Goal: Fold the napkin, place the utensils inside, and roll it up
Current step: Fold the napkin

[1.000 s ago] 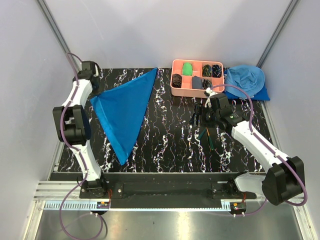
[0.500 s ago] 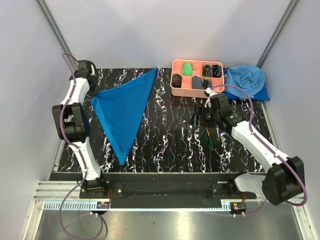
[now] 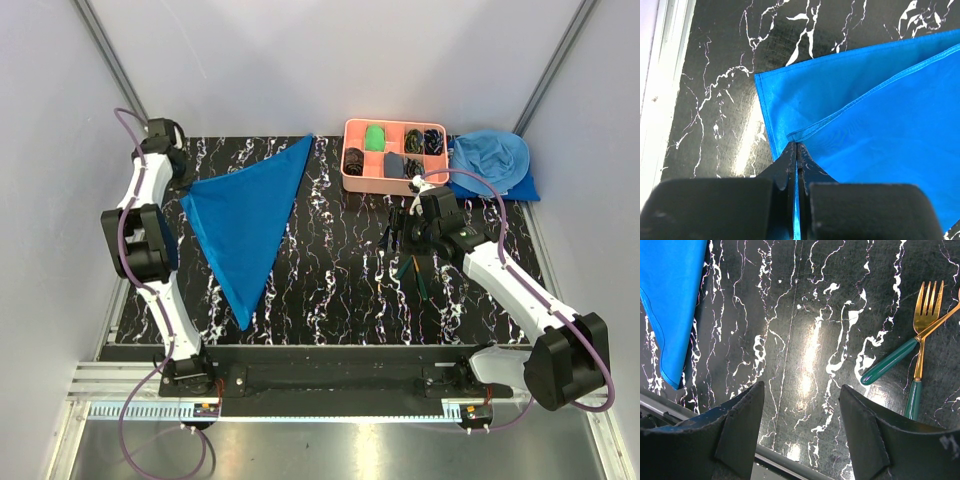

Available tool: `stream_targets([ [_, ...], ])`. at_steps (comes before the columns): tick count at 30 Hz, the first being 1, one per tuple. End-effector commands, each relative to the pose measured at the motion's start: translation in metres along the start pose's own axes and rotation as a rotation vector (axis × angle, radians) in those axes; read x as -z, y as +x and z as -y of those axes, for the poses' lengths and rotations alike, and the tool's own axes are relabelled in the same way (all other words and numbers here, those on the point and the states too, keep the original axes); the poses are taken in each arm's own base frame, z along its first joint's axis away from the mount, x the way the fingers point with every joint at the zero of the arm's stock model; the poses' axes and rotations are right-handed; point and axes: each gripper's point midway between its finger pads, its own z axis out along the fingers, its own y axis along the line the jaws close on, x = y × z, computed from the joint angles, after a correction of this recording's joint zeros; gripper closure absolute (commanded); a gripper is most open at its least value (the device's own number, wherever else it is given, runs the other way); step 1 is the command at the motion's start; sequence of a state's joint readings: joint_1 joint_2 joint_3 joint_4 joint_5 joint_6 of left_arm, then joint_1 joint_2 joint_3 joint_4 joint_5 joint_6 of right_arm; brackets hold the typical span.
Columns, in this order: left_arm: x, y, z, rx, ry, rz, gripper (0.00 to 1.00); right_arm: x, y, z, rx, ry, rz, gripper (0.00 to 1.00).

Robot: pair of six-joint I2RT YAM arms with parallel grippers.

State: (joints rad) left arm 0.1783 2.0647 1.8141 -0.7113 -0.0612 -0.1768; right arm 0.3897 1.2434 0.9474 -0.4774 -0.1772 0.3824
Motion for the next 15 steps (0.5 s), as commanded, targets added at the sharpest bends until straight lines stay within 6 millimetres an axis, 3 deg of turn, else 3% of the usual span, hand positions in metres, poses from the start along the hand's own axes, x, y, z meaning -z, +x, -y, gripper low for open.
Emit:
stream_targets([
  [1, 0.0041, -0.0187, 0.0000, 0.046, 0.030, 0.039, 1.00, 0.0049, -0.0009, -0.0005, -0.012, -0.006, 0.011, 0.30],
  [15, 0.0008, -0.0186, -0.0068, 0.117, 0.056, 0.025, 1.00, 0.0042, 0.0020, 0.0004, -0.012, -0.006, 0.003, 0.30],
])
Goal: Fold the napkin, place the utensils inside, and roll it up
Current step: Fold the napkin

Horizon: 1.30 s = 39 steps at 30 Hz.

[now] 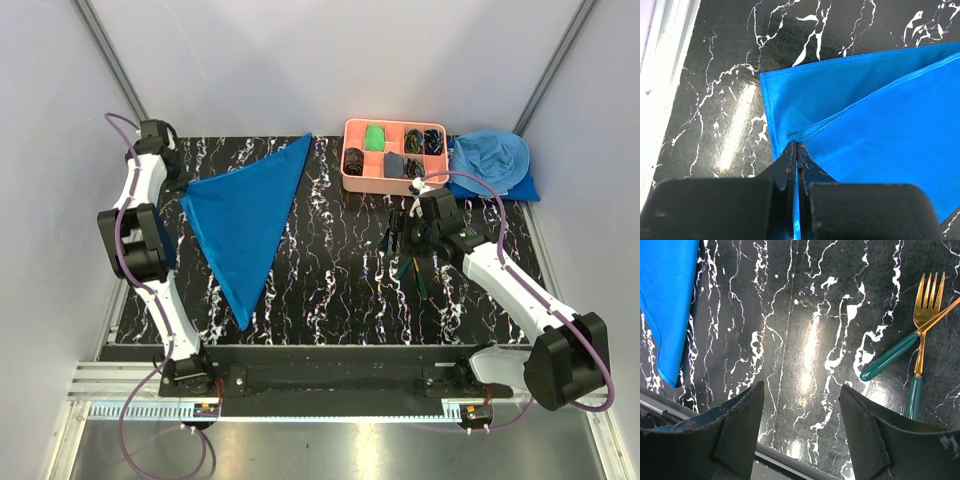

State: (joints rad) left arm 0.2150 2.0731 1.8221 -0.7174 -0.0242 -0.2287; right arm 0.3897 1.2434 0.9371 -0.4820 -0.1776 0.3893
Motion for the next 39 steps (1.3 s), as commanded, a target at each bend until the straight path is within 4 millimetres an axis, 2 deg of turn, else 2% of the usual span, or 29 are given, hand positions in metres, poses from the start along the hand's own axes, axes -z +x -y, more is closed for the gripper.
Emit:
stream_targets([
  [1, 0.003, -0.017, 0.005, 0.040, 0.043, 0.032, 1.00, 0.005, -0.003, -0.002, -0.002, -0.013, 0.018, 0.30],
  [39, 0.000, -0.017, -0.012, 0.163, 0.031, 0.030, 1.00, 0.006, 0.002, -0.001, 0.001, -0.018, 0.007, 0.28],
])
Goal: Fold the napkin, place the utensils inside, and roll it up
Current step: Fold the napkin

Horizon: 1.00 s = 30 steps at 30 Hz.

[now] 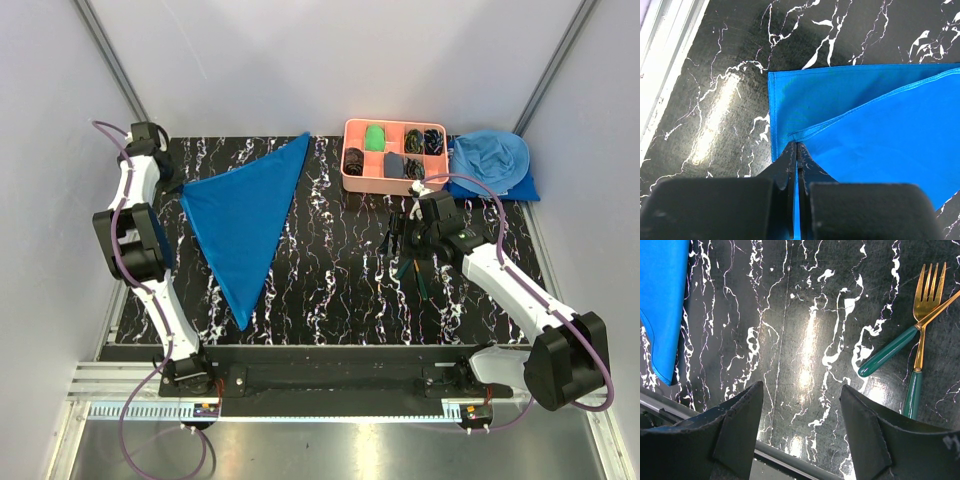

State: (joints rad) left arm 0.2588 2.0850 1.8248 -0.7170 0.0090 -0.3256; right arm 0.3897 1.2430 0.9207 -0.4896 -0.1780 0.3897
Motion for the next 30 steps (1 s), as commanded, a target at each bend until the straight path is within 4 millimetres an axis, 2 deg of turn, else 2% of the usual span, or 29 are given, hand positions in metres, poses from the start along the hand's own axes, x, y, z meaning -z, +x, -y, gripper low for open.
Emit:
stream_targets([
  [1, 0.004, -0.015, 0.002, 0.031, 0.033, 0.038, 1.00, 0.007, -0.005, -0.005, 0.005, -0.028, 0.026, 0.28],
  [6, 0.002, -0.016, 0.002, 0.047, 0.040, 0.030, 1.00, 0.007, -0.003, -0.006, 0.004, -0.033, 0.024, 0.28],
  [7, 0.002, -0.017, 0.003, 0.050, 0.045, 0.030, 0.96, 0.008, -0.004, -0.006, 0.002, -0.035, 0.026, 0.28],
  [8, 0.002, -0.016, 0.002, 0.052, 0.047, 0.027, 0.87, 0.008, -0.003, -0.006, 0.001, -0.037, 0.024, 0.28],
  [11, 0.005, -0.020, 0.002, 0.057, 0.054, 0.038, 0.74, 0.008, -0.003, -0.006, 0.001, -0.036, 0.024, 0.28],
  [12, 0.010, -0.024, 0.003, 0.050, 0.058, 0.054, 0.54, 0.009, -0.003, -0.006, 0.002, -0.037, 0.027, 0.28],
  [14, 0.015, -0.029, 0.004, 0.044, 0.065, 0.069, 0.36, 0.007, -0.001, -0.005, 0.001, -0.035, 0.022, 0.28],
  [16, 0.024, -0.032, 0.009, 0.030, 0.085, 0.082, 0.24, 0.007, -0.001, -0.004, -0.005, -0.032, 0.019, 0.27],
  [19, 0.041, -0.037, 0.011, 0.018, 0.094, 0.116, 0.19, 0.005, -0.002, -0.001, -0.025, -0.008, 0.023, 0.27],
  [21, 0.061, -0.044, 0.014, -0.007, 0.094, 0.163, 0.17, 0.003, -0.004, 0.002, -0.032, 0.009, 0.025, 0.27],
  [22, 0.067, -0.039, 0.019, -0.026, 0.090, 0.167, 0.16, -0.001, -0.004, 0.007, -0.038, 0.037, 0.024, 0.27],
  [23, 0.087, -0.043, 0.024, -0.052, 0.097, 0.208, 0.16, -0.003, -0.005, 0.010, -0.040, 0.055, 0.022, 0.27],
  [24, 0.095, -0.038, 0.034, -0.079, 0.096, 0.224, 0.15, -0.010, -0.003, 0.017, -0.049, 0.081, 0.003, 0.27],
  [25, 0.096, -0.024, 0.038, -0.102, 0.101, 0.210, 0.15, -0.013, -0.005, 0.024, -0.055, 0.113, 0.003, 0.27],
  [26, 0.118, -0.028, 0.043, -0.124, 0.103, 0.269, 0.14, -0.016, -0.004, 0.030, -0.062, 0.139, -0.010, 0.27],
  [27, 0.126, -0.018, 0.057, -0.158, 0.112, 0.282, 0.14, -0.018, -0.004, 0.039, -0.078, 0.170, -0.018, 0.27],
  [28, 0.123, 0.003, 0.058, -0.181, 0.109, 0.255, 0.14, -0.024, -0.003, 0.049, -0.086, 0.206, -0.036, 0.27],
  [29, 0.141, 0.004, 0.066, -0.206, 0.135, 0.304, 0.12, -0.025, -0.001, 0.056, -0.094, 0.231, -0.047, 0.27],
  [30, 0.147, 0.020, 0.080, -0.246, 0.162, 0.301, 0.12, -0.026, 0.000, 0.063, -0.101, 0.254, -0.056, 0.27],
])
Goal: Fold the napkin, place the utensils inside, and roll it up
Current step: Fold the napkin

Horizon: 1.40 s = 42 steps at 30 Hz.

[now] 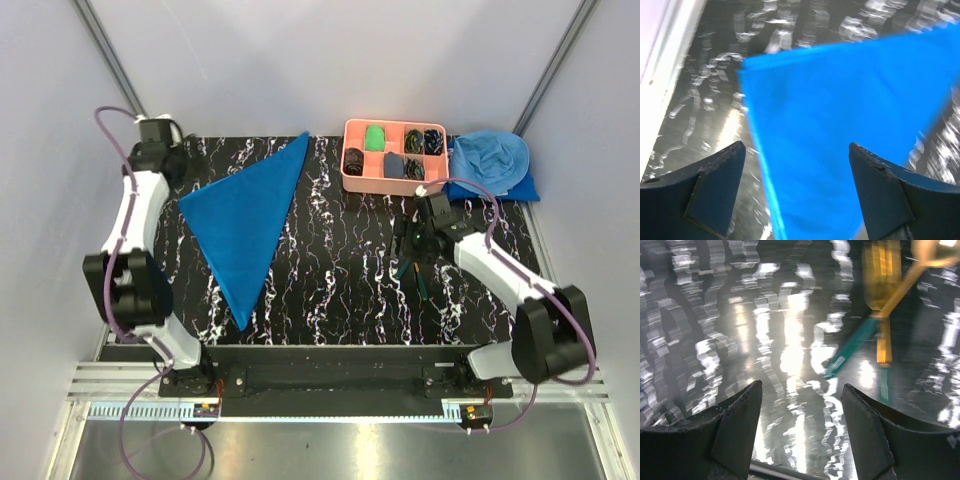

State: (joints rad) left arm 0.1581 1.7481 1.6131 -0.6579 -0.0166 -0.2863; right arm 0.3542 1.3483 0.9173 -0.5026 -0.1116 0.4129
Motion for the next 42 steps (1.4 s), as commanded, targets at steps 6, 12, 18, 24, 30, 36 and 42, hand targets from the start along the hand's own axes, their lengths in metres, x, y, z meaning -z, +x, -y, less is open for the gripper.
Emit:
stream_targets([
  [6, 0.057, 0.079, 0.072, -0.243, 0.190, 0.067, 0.11, -0.022, -0.003, 0.063, -0.074, 0.227, -0.057, 0.29],
  [12, 0.073, 0.080, 0.094, -0.241, 0.301, 0.046, 0.11, -0.044, -0.012, 0.039, -0.185, 0.145, -0.102, 0.36],
  [18, 0.088, 0.077, 0.102, -0.249, 0.357, 0.059, 0.11, -0.064, -0.014, 0.038, -0.280, 0.169, -0.136, 0.42],
  [24, 0.097, 0.075, 0.104, -0.262, 0.380, 0.067, 0.10, -0.065, 0.000, 0.054, -0.316, 0.255, -0.157, 0.44],
  [30, 0.103, 0.078, 0.113, -0.260, 0.435, 0.055, 0.10, -0.074, -0.001, 0.058, -0.330, 0.284, -0.164, 0.44],
  [36, 0.109, 0.072, 0.110, -0.256, 0.432, 0.080, 0.10, -0.078, 0.009, 0.078, -0.319, 0.386, -0.182, 0.48],
  [42, 0.109, 0.070, 0.109, -0.239, 0.445, 0.075, 0.10, -0.086, 0.013, 0.081, -0.309, 0.404, -0.203, 0.66],
])
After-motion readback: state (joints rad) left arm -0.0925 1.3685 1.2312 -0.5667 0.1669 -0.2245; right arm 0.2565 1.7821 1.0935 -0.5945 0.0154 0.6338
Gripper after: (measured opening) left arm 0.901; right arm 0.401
